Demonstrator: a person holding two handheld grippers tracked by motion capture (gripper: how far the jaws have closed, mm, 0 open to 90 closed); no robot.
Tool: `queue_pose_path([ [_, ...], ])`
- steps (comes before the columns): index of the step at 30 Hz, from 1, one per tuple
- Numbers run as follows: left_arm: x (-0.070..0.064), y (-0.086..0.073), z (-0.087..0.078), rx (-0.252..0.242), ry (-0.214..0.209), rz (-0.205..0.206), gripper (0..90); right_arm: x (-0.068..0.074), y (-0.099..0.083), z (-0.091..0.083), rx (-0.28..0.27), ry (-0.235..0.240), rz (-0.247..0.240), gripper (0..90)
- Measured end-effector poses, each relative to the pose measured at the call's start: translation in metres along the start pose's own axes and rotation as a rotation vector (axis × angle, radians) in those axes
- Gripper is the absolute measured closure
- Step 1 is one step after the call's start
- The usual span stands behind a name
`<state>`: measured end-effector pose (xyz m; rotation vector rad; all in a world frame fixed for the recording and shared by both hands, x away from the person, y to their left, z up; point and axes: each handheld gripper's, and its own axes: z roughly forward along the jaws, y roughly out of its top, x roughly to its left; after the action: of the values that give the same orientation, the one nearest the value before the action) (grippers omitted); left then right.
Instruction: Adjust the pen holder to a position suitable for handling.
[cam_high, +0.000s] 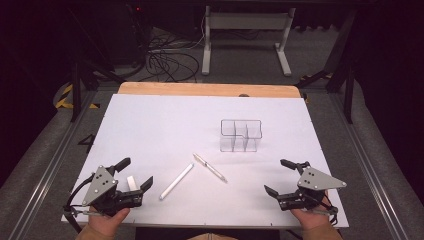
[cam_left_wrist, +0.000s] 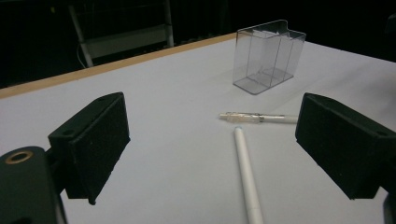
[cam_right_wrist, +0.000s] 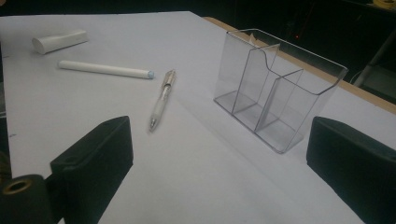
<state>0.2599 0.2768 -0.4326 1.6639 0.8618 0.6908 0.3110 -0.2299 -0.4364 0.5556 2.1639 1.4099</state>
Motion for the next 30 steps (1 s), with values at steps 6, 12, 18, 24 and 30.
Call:
queue_pose_path([
  [6,-0.0002,0.0009,-0.0015,-0.005,-0.004,0.000,10.5,0.0006,0.0006,0.0012,-0.002,0.007,-0.007,7.4],
  [12,-0.0023,0.0005,-0.0025,-0.006,0.024,0.038,11.6,0.0014,0.0018,0.0013,-0.012,0.004,-0.026,6.5],
  [18,-0.0017,0.0009,-0.0028,-0.004,0.016,0.031,12.1,0.0022,0.0027,0.0027,-0.001,0.014,-0.025,6.5],
  [24,-0.0002,0.0010,-0.0039,-0.010,0.007,0.013,12.4,0.0018,0.0037,0.0046,0.008,0.018,-0.017,7.1],
  [30,-0.0011,0.0018,-0.0038,-0.004,0.013,0.022,13.0,-0.0001,0.0079,0.0066,0.021,0.016,-0.011,8.2],
])
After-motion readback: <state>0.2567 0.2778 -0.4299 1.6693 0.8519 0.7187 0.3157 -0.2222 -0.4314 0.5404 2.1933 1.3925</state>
